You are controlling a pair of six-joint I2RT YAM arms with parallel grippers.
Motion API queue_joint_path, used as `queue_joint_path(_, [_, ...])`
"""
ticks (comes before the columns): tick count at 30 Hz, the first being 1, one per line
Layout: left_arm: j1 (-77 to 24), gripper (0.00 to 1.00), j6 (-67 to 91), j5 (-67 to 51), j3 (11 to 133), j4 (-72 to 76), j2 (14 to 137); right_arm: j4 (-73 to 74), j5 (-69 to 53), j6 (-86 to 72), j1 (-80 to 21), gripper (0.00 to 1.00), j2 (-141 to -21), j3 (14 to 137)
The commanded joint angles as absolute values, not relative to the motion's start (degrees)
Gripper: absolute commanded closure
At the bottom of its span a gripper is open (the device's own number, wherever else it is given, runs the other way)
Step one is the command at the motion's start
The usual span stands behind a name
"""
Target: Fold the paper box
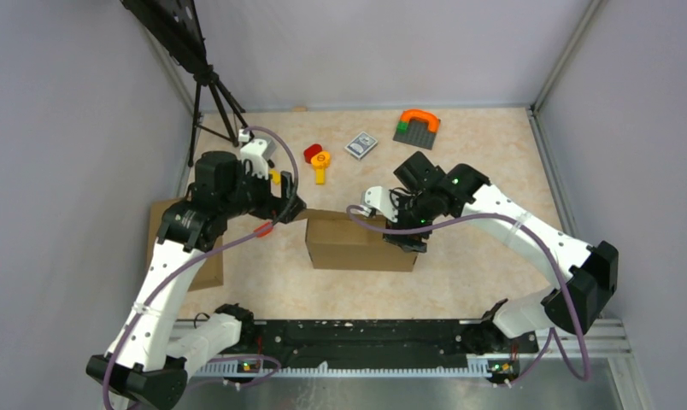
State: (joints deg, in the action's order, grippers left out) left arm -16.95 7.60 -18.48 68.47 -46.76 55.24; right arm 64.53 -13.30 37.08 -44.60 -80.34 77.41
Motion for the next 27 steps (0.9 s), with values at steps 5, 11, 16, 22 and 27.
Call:
queue_joint_path(5, [-16.63,0.03,6.38,-17.74,66.96,-47.24,54.48,65.04,-13.7,37.77,-45.5,0.39,-80.27,79.07])
queue_joint_path(11, [-16.66,0.02,4.26,-13.21,63.58,-46.35,50.71,65.13,-13.49,38.51,-45.5,0.41,-79.43,78.78])
queue_joint_path(16, [-16.7,0.02,-0.3,-14.28,60.93,-46.09,48.1,64.99,-13.69,39.11,-45.51,0.41,-78.74,77.98])
queue_joint_path(22, [-16.77,0.15,-2.66,-22.95,60.18,-42.35,49.71,65.04,-14.32,39.24,-45.44,0.41,-78.78,78.38])
queue_joint_path(27, [-16.79,0.24,-4.13,-23.41,61.81,-43.46,52.97,65.06,-14.82,39.2,-45.5,0.42,-79.14,78.67])
